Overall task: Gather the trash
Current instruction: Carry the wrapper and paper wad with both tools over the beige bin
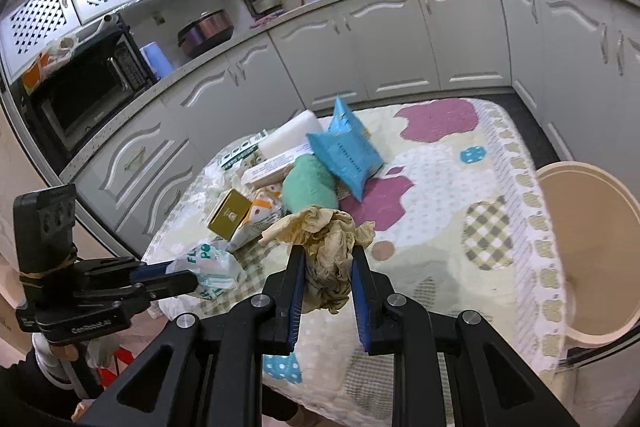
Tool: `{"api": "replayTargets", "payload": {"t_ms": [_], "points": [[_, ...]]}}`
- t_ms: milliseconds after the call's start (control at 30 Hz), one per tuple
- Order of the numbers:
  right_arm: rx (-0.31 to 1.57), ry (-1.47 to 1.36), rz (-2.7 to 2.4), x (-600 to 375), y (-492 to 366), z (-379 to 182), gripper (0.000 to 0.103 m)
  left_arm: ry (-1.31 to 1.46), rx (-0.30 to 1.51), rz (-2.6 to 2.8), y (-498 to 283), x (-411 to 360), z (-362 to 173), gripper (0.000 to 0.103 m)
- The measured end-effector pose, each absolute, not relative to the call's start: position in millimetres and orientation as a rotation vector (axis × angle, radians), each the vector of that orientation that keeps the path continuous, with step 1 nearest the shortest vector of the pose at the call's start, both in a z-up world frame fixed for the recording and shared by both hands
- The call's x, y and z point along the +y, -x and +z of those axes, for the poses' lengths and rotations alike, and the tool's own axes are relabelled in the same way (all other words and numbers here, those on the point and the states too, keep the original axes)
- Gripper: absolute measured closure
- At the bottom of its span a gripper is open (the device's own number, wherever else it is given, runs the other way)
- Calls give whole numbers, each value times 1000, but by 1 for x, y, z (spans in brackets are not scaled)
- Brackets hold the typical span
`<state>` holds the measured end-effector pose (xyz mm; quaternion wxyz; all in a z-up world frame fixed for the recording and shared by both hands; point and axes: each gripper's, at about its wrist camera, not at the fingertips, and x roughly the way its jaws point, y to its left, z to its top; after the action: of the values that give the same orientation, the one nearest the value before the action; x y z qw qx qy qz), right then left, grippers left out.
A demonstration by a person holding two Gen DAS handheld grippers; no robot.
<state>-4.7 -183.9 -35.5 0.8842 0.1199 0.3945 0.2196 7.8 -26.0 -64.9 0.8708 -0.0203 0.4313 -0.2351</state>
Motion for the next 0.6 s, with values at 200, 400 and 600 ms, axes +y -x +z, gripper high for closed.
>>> {"api": "replayTargets", "payload": {"t_ms": [200,400,600], "points": [[796,-259,416,-205,9,-29,82,41,877,-520,-15,-50,-52,88],[777,-282,367,-232,12,-25,82,29,863,-542,-27,-82,-46,88],[766,-295,307,-260,14,-25,82,-6,851,-574,-42,-125,-39,88]]}}
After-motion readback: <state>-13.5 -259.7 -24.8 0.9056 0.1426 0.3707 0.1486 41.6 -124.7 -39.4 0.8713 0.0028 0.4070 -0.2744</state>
